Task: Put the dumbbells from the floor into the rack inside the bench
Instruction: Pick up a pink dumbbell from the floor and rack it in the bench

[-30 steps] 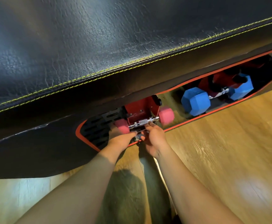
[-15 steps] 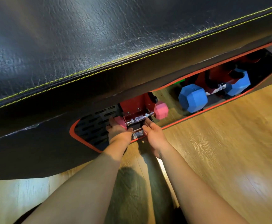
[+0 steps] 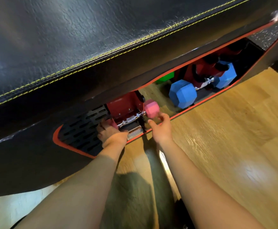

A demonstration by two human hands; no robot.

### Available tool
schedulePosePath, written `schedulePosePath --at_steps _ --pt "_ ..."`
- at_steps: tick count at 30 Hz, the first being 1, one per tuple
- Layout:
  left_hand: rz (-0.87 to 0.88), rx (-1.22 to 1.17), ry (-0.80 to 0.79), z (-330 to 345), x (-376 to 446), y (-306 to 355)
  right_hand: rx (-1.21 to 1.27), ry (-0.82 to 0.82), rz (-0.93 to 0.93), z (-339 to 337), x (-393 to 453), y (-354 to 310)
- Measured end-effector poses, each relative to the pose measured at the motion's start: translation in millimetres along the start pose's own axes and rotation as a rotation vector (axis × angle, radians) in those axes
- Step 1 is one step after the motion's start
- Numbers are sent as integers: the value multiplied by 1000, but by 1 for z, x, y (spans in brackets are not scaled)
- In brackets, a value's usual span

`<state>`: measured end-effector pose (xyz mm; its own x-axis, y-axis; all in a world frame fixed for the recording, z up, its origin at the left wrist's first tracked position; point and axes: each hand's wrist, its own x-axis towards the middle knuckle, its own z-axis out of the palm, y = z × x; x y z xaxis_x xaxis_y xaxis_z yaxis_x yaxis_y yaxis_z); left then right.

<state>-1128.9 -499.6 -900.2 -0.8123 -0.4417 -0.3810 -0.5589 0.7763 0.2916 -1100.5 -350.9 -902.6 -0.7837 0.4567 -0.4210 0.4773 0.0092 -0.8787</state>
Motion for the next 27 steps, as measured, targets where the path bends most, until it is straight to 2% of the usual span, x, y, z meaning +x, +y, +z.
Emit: schedulePosePath --at_steps 4,7,12,18,21,27 --pt "146 168 10 -1 0 -8 -273 -44 -49 -8 16 -9" --pt "86 111 -60 -3 1 -13 -427 -75 -72 -1 25 -10" --pt "58 66 -116 -3 11 -20 -736 61 -166 7 22 -6" --pt "45 91 -64 6 18 -26 -874 155 -263 8 16 2" --pt "29 60 -93 4 13 -25 -912 163 -279 8 15 1" --pt "74 113 -16 0 6 -26 -962 143 -306 8 17 0"
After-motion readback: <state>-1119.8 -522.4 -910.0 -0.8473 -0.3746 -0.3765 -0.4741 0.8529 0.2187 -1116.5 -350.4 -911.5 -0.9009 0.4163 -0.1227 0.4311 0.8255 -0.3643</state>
